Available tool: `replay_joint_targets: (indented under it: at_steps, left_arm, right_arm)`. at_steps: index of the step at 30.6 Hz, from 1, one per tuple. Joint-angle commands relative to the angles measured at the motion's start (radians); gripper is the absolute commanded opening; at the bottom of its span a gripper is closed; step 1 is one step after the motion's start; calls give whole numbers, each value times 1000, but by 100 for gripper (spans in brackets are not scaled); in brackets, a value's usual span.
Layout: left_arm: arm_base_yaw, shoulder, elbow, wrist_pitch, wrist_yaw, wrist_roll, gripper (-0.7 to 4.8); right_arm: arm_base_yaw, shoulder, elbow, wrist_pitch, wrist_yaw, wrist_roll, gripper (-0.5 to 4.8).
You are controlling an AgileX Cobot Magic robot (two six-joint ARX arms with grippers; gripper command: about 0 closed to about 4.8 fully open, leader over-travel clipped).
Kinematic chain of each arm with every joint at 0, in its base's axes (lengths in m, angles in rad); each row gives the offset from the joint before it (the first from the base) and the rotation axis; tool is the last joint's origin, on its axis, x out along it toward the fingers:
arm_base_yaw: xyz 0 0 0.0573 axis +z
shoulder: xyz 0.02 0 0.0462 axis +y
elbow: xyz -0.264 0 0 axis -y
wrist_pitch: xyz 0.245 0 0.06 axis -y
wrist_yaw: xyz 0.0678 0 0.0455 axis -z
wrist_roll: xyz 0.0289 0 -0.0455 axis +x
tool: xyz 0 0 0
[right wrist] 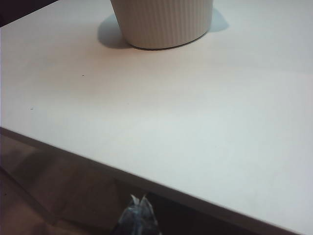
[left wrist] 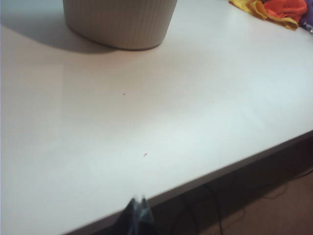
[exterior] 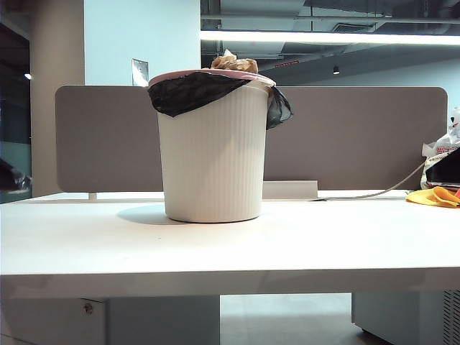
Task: Pick up all the trash on the table and put it in the trash can.
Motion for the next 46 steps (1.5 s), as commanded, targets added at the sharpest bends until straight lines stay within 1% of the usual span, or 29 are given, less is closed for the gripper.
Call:
replay_joint_targets:
  at_steps: [1, 6, 7, 8, 11, 12, 14, 16, 21, 25, 27, 29, 33, 37, 40, 46]
  left_arm:
    - [0, 0, 0, 8, 5, 4, -5]
    - [-4, -13, -1, -2, 8, 4, -5]
    - [-2, -40, 0, -16, -16, 4, -5]
    - [1, -55, 0, -24, -17, 5, -5]
    - [22, -119, 0, -37, 2, 4, -5]
    - [42, -146, 0, -38, 26, 4, -5]
    - [88, -192, 0, -37, 42, 4, -5]
    - [148, -241, 0, -37, 47, 4, -5]
    - [283, -308, 0, -37, 49, 4, -5]
    - [335, -346, 0, -37, 49, 5, -5]
    - [350, -358, 0, -37, 50, 4, -5]
    - [367, -369, 0, -36, 54, 4, -5]
    - [420, -388, 0, -46, 54, 4, -5]
    - [505, -431, 0, -58, 54, 4, -5]
    - [554, -428, 0, -55, 53, 4, -5]
    - [562, -428, 0, -60, 54, 4, -5]
  right_arm:
    - [0, 0, -4, 14, 2, 1, 0]
    - [0, 0, -4, 13, 2, 1, 0]
    - [0, 0, -4, 14, 2, 1, 0]
    - [0, -3, -4, 9, -1, 1, 0]
    - [-15, -69, -4, -40, 0, 1, 0]
    - [-28, -96, -4, -56, -8, 1, 0]
    - [-71, -145, -4, -77, -26, 1, 0]
    - [-133, -201, -4, -92, -40, 1, 0]
    - [-340, -341, -4, -109, -42, 1, 0]
    - [-488, -409, -4, -95, -32, 1, 0]
    - [-540, -410, -4, -85, -31, 1, 0]
    - [-568, -410, -4, -87, -31, 1, 0]
    - [-578, -410, -4, -88, -32, 1, 0]
    - [-570, -410, -4, -88, -32, 1, 0]
    - [-570, -410, -4, -88, -32, 1, 0]
    - [-565, -410, -4, -92, -36, 1, 0]
